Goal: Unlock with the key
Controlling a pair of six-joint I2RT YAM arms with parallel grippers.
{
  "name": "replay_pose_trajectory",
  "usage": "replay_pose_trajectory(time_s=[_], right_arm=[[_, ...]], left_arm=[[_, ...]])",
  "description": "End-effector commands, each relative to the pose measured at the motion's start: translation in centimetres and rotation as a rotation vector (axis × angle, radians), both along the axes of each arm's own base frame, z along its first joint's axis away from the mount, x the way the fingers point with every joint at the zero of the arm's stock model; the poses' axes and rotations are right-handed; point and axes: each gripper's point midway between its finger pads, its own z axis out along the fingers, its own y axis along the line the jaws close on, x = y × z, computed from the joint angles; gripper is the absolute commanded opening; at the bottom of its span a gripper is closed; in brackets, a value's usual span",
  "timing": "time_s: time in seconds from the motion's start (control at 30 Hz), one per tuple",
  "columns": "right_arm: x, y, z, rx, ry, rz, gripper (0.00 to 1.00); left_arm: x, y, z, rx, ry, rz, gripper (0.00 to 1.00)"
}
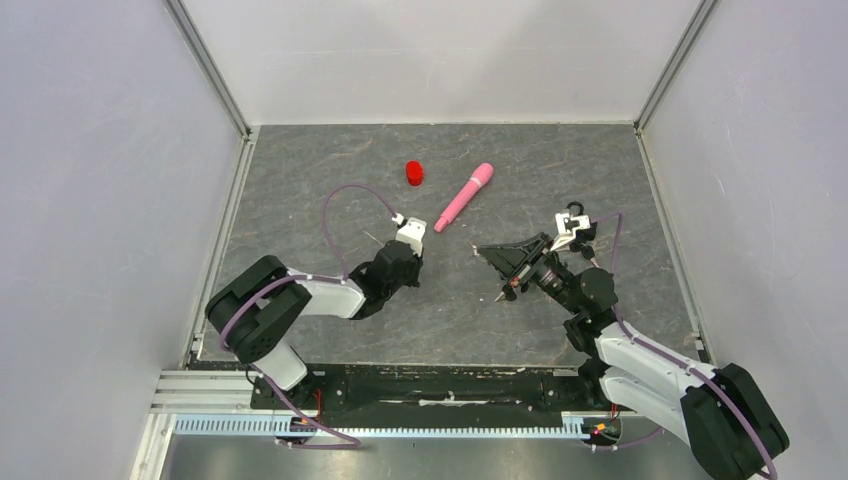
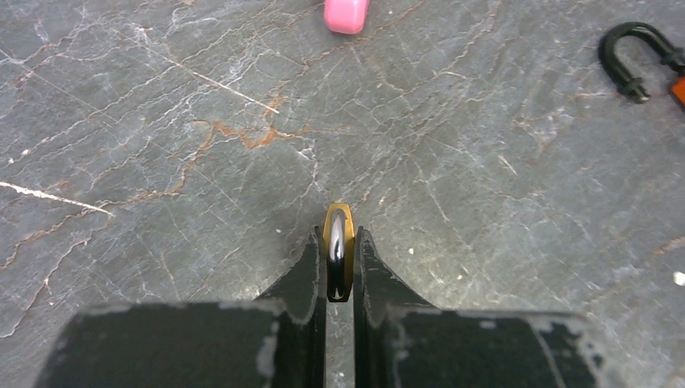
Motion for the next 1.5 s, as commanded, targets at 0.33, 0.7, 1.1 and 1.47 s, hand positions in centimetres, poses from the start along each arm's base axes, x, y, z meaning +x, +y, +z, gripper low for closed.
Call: replay_pose_trajectory(time_s=[0.33,0.7,1.1,1.47], right_arm=[[1.0,0.7,1.4,-0.052,0.012,0.000,0.00],[1.2,4.6,4.1,0.029,0.064,0.125,0.00],[1.5,6.3,7.8,0.094,0.053,0.218,0.00],[1.2,6.4,9.1,0.154,0.057,0.251,0.00]], left_arm=[[1.6,-0.8,14.8,-0.493,0.068,-0.178,0.02],[0.8,-0.6,25.5,-0.908,0.269,-0.447,0.02],[-1.8,-0.7,29.9,-1.018,0.420,-0.607,0.02],[-3.2,-0.7,31.8,-1.149,0.472,-0.686,0.02]])
